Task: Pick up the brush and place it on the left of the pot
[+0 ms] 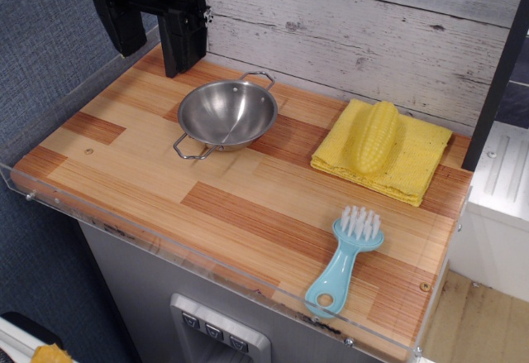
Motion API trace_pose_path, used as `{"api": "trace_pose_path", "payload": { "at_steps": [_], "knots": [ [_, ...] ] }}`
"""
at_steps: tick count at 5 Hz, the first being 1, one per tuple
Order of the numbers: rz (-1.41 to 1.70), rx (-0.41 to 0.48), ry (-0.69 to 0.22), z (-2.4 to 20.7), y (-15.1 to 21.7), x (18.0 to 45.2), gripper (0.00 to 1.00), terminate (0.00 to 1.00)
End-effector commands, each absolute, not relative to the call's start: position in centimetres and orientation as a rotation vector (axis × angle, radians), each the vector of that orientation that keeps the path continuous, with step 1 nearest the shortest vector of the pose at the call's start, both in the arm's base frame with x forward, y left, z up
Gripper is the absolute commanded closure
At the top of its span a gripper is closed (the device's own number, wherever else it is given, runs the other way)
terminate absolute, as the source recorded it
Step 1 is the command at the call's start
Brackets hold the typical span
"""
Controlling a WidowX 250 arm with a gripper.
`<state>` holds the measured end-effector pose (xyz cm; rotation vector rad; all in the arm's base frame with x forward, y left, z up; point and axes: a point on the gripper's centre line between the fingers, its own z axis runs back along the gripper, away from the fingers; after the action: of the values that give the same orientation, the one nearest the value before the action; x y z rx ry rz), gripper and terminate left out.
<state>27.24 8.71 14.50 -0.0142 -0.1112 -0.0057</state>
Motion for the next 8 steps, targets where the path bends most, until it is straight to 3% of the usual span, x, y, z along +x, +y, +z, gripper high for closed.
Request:
{"api": "trace_pose_path", "payload": {
  "at_steps": [1, 3, 5, 7, 8],
  "knots": [
    [-0.006, -0.014, -0.111, 14.5, 8.7, 27.2, 0.00, 0.00],
    [-0.155, -0.093, -0.091, 12.0, 1.5, 25.3, 0.00, 0.00],
    [-0.250, -0.080, -0.043, 6.9, -5.0, 23.3, 0.00, 0.00],
    [-0.358, 0.007, -0.012, 3.6, -7.4, 24.5, 0.00, 0.00],
    [-0.375, 0.049, -0.100, 3.2, -8.4, 25.5, 0.00, 0.00]
  ]
}}
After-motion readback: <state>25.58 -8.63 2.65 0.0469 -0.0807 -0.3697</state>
